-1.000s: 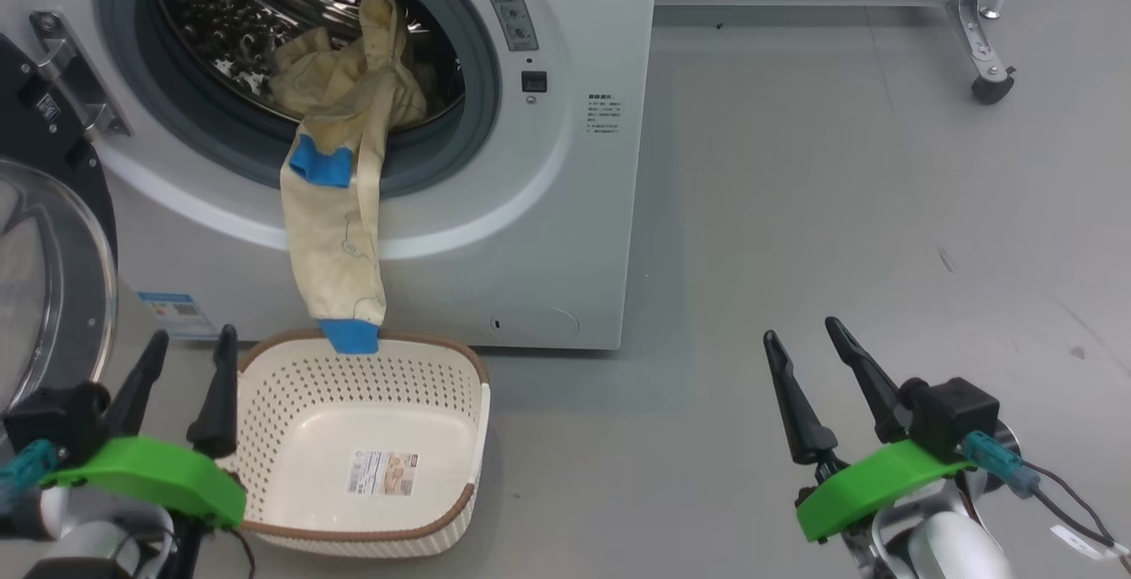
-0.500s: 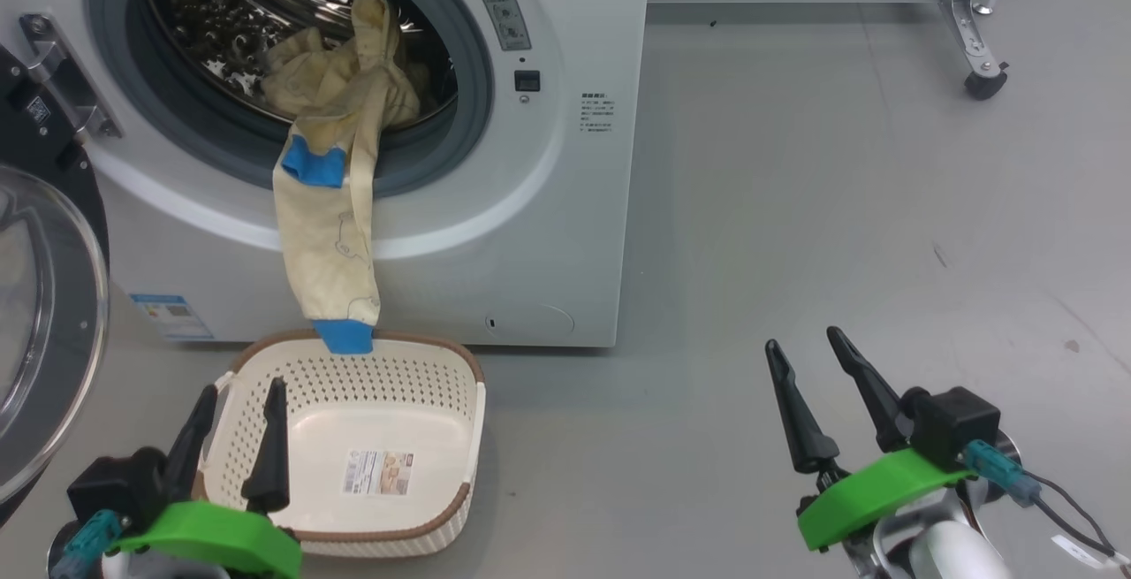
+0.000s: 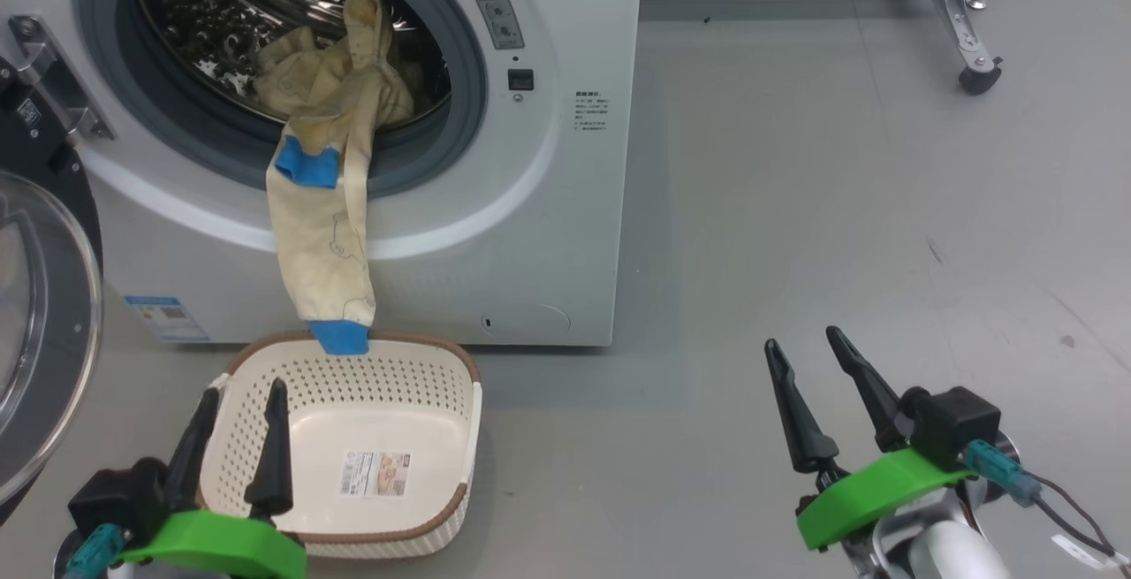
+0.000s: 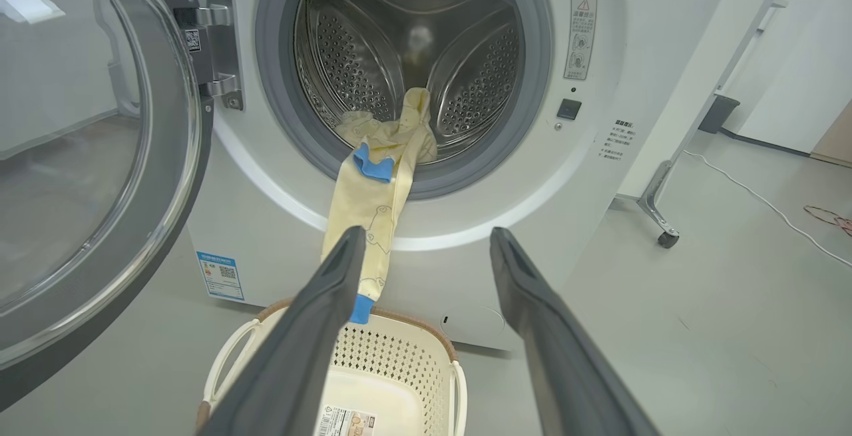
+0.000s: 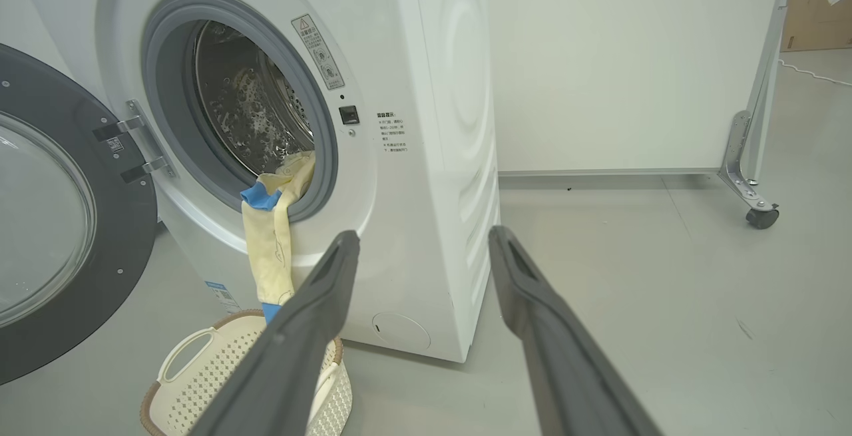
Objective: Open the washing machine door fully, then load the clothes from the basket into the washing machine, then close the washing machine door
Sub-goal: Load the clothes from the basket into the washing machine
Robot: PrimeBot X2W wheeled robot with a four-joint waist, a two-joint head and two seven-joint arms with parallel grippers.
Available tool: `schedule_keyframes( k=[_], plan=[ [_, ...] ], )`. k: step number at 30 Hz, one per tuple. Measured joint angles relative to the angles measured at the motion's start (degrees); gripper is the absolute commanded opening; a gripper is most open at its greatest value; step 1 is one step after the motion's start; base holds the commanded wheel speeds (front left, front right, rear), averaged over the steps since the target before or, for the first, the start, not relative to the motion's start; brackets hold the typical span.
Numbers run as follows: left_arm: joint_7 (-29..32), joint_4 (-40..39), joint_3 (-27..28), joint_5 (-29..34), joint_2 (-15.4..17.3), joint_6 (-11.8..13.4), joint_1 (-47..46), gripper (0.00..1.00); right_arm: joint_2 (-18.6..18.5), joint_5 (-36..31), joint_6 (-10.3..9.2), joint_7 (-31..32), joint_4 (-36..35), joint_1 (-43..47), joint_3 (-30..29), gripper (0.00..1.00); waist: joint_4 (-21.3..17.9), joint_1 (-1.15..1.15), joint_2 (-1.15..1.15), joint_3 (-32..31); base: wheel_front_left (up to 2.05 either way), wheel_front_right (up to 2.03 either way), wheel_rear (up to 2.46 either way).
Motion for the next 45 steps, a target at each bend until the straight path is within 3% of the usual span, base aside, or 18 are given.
schedule_keyframes(
  k=[19, 20, 31, 45],
  plan=[
    [0.0, 1.75, 5.0, 4.26, -3.58, -3.72, 0.19, 1.0, 0.0, 0.0, 0.0, 0.0, 0.0, -0.01, 0.15, 1.0, -0.22, 0.0, 0.0, 0.92, 0.0, 0.0, 0.0],
    [0.0, 3.65, 6.23, 4.48, -3.99, -5.25, -1.26, 1.0, 0.0, -0.05, 0.0, 0.0, -0.81, -0.65, 0.19, 1.0, -0.47, 0.01, 0.0, 5.45, 0.0, 0.0, 0.0],
    [0.25, 11.14, 6.92, 0.09, -3.39, -7.36, -14.25, 1.0, 0.0, -2.15, 0.0, 0.0, -2.77, -6.19, 0.7, 1.0, -1.17, 0.02, 0.0, 15.9, 0.0, 0.0, 0.0],
    [3.85, 24.12, 3.77, -5.92, 1.55, -7.86, -36.16, 1.0, -0.01, -3.13, 0.0, 0.0, -5.15, -10.07, 1.51, 1.0, -4.27, 0.02, 0.0, 29.24, 0.0, 0.0, 0.0]
  ],
)
